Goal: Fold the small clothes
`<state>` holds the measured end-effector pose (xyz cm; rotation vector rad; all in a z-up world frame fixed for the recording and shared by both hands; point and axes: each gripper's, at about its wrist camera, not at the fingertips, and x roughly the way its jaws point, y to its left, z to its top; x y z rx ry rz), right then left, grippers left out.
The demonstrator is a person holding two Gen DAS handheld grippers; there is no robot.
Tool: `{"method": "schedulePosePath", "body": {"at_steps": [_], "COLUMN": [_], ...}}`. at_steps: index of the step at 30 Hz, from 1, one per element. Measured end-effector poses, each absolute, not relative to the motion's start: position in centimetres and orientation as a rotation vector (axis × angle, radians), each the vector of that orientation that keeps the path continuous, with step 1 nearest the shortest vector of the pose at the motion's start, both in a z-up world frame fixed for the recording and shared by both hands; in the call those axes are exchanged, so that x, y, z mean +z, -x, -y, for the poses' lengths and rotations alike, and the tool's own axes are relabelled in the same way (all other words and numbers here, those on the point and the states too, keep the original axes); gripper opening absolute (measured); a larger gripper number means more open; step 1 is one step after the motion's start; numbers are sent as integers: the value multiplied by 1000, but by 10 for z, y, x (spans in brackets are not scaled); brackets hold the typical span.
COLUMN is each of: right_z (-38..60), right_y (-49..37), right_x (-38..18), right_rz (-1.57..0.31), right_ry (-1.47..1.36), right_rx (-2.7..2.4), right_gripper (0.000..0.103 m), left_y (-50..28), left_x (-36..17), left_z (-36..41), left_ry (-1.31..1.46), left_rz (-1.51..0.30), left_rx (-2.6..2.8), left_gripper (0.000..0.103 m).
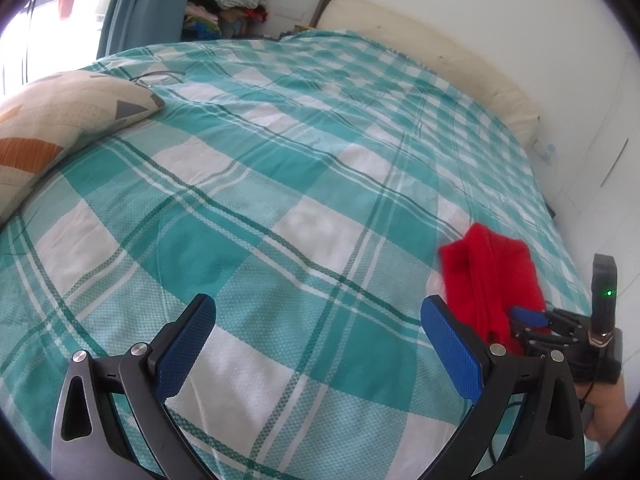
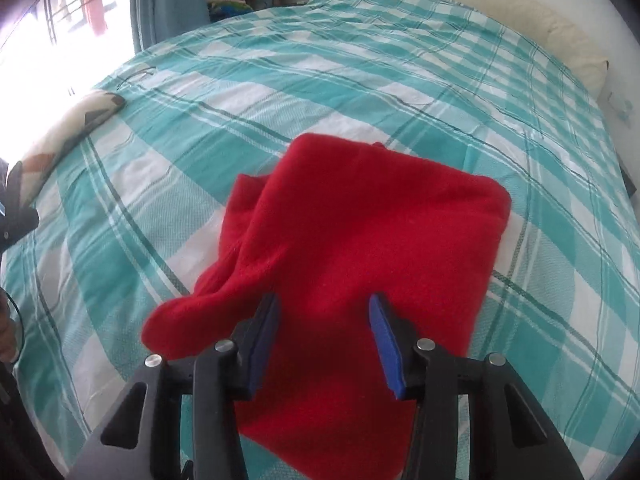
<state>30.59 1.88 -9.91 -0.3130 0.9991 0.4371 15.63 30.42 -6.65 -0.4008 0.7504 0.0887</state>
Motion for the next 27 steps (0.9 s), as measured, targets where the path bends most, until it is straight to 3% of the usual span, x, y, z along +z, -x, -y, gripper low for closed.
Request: {"method": "schedulePosePath", "body": {"at_steps": [2,3,4,6,10,11,13,14,21,27], "right_z": [-35,-44,-53,-57,-32,-26,-18,-17,-40,-7], "right_y": [-301,-298,-294,-294,-312,-316,-329,-338,-359,-322], "right_x": [-112,-117,-120,-118,-84,-73,-58,-56,-118,-76], "right_rz": [-987,-980,-969,-965,-977,-959,-927,-926,-1072,-1019], "right_ry": [299,300,319,327,144,115,101,104,94,-36], "right_rx": [488,511,522,536,586,590,539,499,499,628], "right_gripper": [32,17,10,8,8,12,30,32,35,35], "left_y": [-157,-157,-157,-157,-158,-159,-161,-162,-162,-162], "left_x": [-67,-68,-69,-71,-71,-71,-71,-72,-73,-72], "left_z": [-301,-300,-300,-301,-302,-302,-300,-298,-283,-284], "left_ry": [375,363,355,348,353,356,357,353,262,278], "left_rz": [-755,-758,-762,-772,-771,-768,-768,-771,-787,-788], "left_rx": [94,98,102,106,100,99,96,94,89,74], "left_gripper": [102,102,102,102,102,102,102,102,103,102]}}
